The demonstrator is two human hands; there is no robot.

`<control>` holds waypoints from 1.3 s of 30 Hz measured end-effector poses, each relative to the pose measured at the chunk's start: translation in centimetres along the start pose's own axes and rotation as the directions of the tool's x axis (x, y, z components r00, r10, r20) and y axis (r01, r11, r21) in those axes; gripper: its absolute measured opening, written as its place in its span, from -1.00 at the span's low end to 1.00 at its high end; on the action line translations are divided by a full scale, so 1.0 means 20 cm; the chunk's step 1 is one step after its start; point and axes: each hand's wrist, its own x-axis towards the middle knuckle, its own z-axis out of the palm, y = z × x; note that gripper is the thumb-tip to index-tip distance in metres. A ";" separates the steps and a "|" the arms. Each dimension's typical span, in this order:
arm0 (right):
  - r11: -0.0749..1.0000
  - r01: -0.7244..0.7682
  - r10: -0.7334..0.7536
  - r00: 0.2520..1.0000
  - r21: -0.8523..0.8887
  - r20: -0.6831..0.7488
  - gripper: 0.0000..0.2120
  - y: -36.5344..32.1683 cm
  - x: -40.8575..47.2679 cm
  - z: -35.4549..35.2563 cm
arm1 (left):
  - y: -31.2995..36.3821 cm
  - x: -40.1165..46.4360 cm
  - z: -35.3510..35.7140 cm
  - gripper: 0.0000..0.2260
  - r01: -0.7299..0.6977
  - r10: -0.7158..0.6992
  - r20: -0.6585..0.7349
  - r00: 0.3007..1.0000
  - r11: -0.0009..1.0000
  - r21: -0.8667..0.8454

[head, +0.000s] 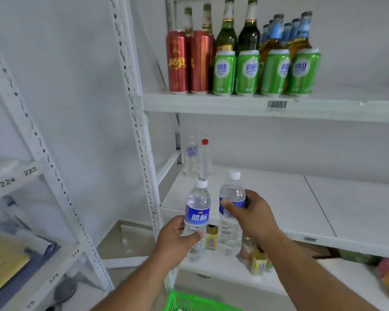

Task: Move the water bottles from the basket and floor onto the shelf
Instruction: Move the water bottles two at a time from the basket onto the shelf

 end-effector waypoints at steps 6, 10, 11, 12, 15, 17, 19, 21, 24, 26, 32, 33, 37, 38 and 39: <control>1.000 0.021 -0.020 1.000 0.015 -0.003 -0.68 -0.11 0.08 0.00 | 0.11 0.03 -0.05 -0.67 -0.004 0.004 -0.045 0.999 1.000 -0.002; 0.999 0.003 -0.003 1.000 0.039 -0.008 -0.67 -0.14 0.18 0.06 | 0.12 0.16 -0.08 -0.65 0.004 -0.004 -0.044 0.999 1.000 -0.002; 0.999 -0.004 0.004 1.000 0.038 -0.009 -0.67 -0.15 0.22 0.08 | 0.12 0.21 -0.09 -0.64 0.001 -0.001 -0.039 0.999 1.000 -0.004; 0.999 -0.010 0.011 1.000 0.032 -0.012 -0.67 -0.15 0.26 0.10 | 0.11 0.25 -0.10 -0.64 -0.001 0.001 -0.036 0.999 1.000 -0.006; 1.000 -0.024 0.024 0.999 0.009 -0.023 -0.64 -0.15 0.40 0.18 | 0.10 0.42 -0.14 -0.64 -0.010 0.010 -0.032 0.999 1.000 -0.010; 0.999 -0.040 0.040 0.999 -0.014 -0.024 -0.61 -0.15 0.51 0.23 | 0.09 0.55 -0.16 -0.63 -0.002 0.002 -0.030 1.000 1.000 -0.005; 0.998 -0.052 0.051 0.998 -0.038 -0.026 -0.60 -0.15 0.61 0.29 | 0.07 0.69 -0.18 -0.65 -0.008 0.007 -0.025 1.000 1.000 -0.020; 0.997 -0.053 0.051 0.998 -0.065 -0.034 -0.64 -0.14 0.72 0.35 | 0.04 0.84 -0.20 -0.64 -0.010 0.010 -0.016 1.000 1.000 -0.016; 0.995 -0.076 0.075 0.997 -0.058 -0.033 -0.74 -0.12 0.85 0.42 | -0.02 1.03 -0.21 -0.51 0.002 -0.002 -0.010 1.000 1.000 0.002; 0.994 -0.098 0.096 0.995 -0.053 -0.039 -0.76 -0.10 0.92 0.46 | -0.06 1.13 -0.21 -0.52 -0.001 0.001 -0.017 1.000 0.999 0.032; 0.983 -0.163 0.161 0.986 -0.088 -0.035 -0.75 -0.02 1.15 0.57 | -0.13 1.38 -0.17 -0.58 -0.001 0.003 -0.020 1.000 0.998 0.063; 0.982 -0.169 0.167 0.985 -0.087 -0.036 -0.75 0.00 1.19 0.58 | -0.14 1.42 -0.16 -0.57 0.003 -0.002 -0.021 1.000 0.998 0.063; 0.978 -0.192 0.190 0.981 -0.079 -0.037 -0.80 0.07 1.33 0.61 | -0.19 1.56 -0.10 -0.54 0.020 -0.017 -0.046 0.999 0.998 0.063; 0.979 -0.187 0.185 0.982 -0.077 -0.035 -0.79 0.08 1.37 0.62 | -0.20 1.60 -0.08 -0.54 0.025 -0.021 -0.058 0.998 0.998 0.057; 0.980 -0.185 0.183 0.983 -0.078 -0.033 -0.78 0.11 1.40 0.63 | -0.21 1.63 -0.07 -0.55 0.029 -0.026 -0.070 0.997 0.998 0.054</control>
